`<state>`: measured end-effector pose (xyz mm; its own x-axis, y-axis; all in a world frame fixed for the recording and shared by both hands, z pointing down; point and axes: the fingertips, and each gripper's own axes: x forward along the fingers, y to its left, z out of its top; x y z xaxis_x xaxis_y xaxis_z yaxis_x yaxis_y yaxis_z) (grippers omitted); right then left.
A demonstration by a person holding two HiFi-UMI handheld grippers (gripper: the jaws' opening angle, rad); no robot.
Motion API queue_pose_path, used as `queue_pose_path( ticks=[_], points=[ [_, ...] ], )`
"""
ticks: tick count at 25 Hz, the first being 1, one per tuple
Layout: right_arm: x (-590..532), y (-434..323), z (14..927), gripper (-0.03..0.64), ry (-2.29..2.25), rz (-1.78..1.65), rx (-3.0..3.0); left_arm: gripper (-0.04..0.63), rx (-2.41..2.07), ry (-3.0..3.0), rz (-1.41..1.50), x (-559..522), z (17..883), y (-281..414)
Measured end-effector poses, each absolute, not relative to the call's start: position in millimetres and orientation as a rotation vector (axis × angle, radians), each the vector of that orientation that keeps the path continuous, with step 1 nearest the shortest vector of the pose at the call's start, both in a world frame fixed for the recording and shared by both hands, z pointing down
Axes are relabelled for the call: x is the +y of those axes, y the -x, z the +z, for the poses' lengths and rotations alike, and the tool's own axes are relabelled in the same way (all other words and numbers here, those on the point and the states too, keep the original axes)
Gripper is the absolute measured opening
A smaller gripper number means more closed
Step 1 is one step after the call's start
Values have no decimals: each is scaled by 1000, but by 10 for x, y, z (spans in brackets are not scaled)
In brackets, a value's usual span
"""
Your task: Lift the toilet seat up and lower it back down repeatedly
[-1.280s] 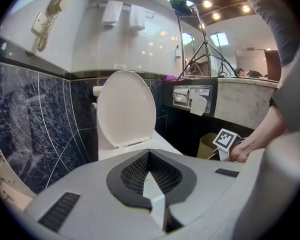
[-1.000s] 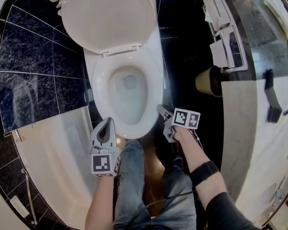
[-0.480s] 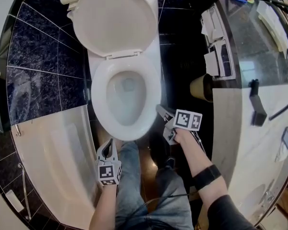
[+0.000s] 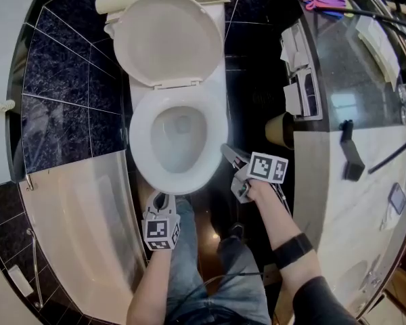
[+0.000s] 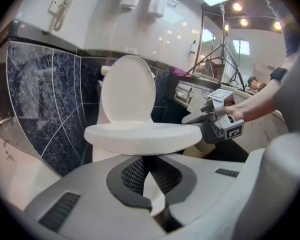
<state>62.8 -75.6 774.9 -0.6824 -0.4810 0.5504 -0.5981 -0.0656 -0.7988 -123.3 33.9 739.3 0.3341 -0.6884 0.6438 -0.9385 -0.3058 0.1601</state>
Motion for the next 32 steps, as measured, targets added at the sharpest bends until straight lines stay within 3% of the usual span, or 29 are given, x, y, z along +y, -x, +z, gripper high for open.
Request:
queue_pose_path(
  ticks=[10,15,19,32],
  points=[
    [-1067,-631,7301,117,-1266,1794,-2134,-5,-1453,-2081,543,-183,6851,1264],
    [-1141,-690,6868,77,-1296,1670,-2205,-5,-1485,-2135,516,-616,6486,1275],
    [-1211,-769,6520,0,-1381,1580,-2240,-5,-1482,-2240,551,-1067,6174,1279],
    [-1543,-612,5775,-2,-1404,1186,-2375,-5,-1539,-2328,469,-2324,5670,1303]
  ],
)
